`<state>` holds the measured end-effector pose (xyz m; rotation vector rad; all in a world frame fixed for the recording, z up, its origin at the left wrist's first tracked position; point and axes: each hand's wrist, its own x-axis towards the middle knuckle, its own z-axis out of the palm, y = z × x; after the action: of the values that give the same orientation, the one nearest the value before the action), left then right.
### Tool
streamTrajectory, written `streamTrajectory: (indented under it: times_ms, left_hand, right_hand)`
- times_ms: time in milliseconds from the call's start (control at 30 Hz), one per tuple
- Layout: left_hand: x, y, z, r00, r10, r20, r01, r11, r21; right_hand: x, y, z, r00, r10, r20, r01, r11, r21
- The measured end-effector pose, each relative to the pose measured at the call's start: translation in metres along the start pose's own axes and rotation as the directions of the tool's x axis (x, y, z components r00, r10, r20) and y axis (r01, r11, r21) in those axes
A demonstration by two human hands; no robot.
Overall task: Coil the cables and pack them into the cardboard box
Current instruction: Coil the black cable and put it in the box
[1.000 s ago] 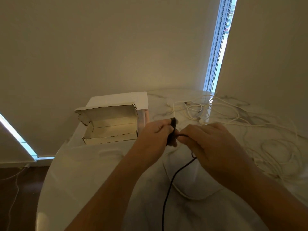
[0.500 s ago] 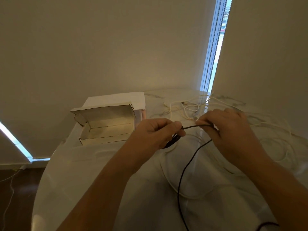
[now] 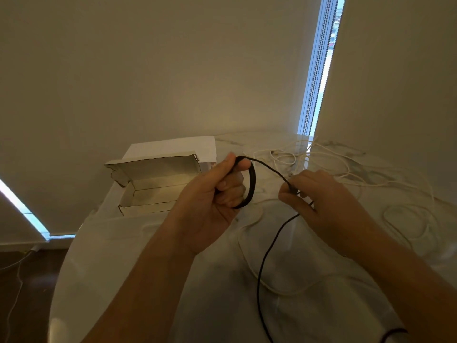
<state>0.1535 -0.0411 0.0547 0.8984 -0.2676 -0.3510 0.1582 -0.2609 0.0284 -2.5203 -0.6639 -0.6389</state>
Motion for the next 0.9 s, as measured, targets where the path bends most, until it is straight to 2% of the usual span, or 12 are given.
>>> streamTrajectory:
  times_ms: [200, 433, 600, 900]
  left_hand:
    - [0.001, -0.001, 0.000, 0.997, 0.073, 0.023, -0.068, 0.982, -0.174]
    - [0.001, -0.004, 0.006, 0.982, 0.138, -0.126, -0.165, 0.958, -0.233]
    - [0.003, -0.009, 0.011, 0.958, 0.188, -0.217, -0.222, 0.965, -0.141]
    - [0.006, -0.014, 0.010, 0.942, 0.266, -0.203, -0.286, 0.956, -0.073]
  right_hand:
    - [-0.005, -0.011, 0.009, 0.989, 0.095, 0.110, -0.108, 0.988, 0.114]
    - [-0.013, -0.032, 0.016, 0.972, 0.047, 0.229, -0.073, 0.992, 0.106]
    - [-0.013, -0.040, 0.014, 0.985, 0.054, 0.164, -0.072, 0.991, 0.110]
    - [-0.016, -0.045, 0.014, 0.989, 0.141, -0.036, -0.138, 0.988, 0.067]
